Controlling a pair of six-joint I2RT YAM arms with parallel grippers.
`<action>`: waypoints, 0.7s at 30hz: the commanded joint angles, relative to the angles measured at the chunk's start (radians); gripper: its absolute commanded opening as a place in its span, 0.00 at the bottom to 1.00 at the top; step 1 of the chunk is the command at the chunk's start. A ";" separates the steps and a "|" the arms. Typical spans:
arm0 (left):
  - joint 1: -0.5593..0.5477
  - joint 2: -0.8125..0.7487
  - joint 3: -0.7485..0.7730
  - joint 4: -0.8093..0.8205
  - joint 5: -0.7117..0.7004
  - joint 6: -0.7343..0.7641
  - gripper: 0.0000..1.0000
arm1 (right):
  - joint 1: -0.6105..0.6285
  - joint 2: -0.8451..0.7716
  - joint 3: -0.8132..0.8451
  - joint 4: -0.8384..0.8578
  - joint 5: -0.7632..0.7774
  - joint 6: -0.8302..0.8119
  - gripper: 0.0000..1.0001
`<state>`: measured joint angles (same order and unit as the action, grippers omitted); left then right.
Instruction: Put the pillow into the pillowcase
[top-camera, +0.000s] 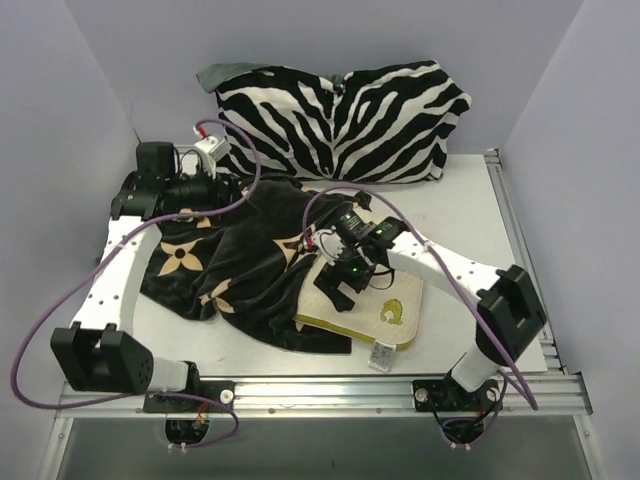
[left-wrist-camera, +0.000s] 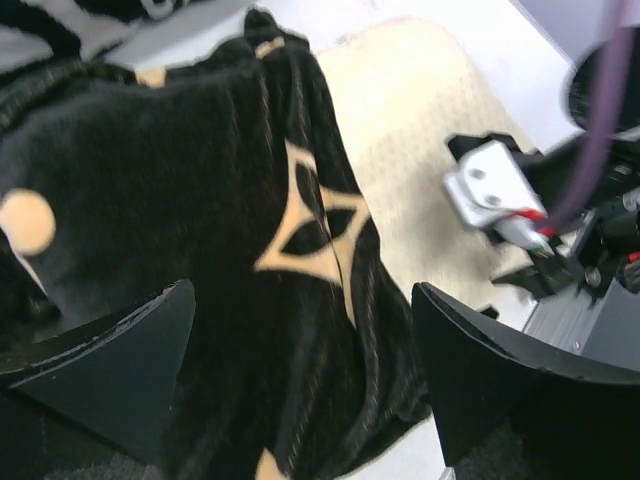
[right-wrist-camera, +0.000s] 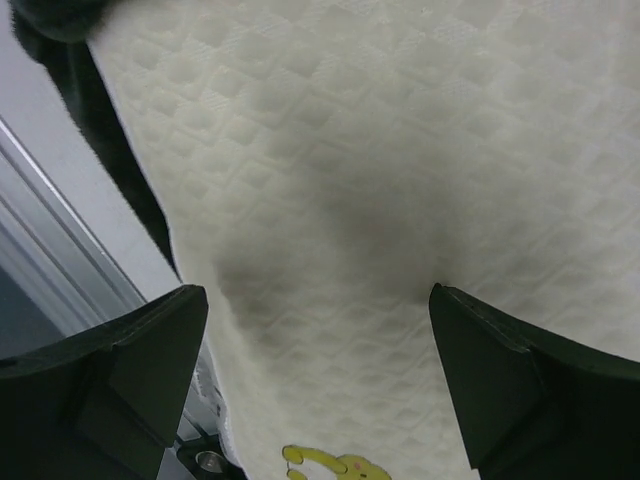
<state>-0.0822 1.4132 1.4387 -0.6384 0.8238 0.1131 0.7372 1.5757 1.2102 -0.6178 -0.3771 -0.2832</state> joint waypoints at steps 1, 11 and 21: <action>0.021 -0.107 -0.082 -0.096 0.044 0.134 0.97 | 0.027 0.119 0.012 -0.007 0.132 -0.022 1.00; -0.406 -0.336 -0.280 -0.488 -0.165 0.617 0.92 | -0.073 0.221 0.236 -0.010 -0.113 0.076 0.02; -0.912 -0.139 -0.484 -0.054 -0.541 0.542 0.92 | -0.154 0.221 0.301 -0.037 -0.336 0.064 0.00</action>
<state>-0.9653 1.2446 0.9596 -0.8791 0.4263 0.6407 0.5781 1.8183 1.4918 -0.6445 -0.6106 -0.2104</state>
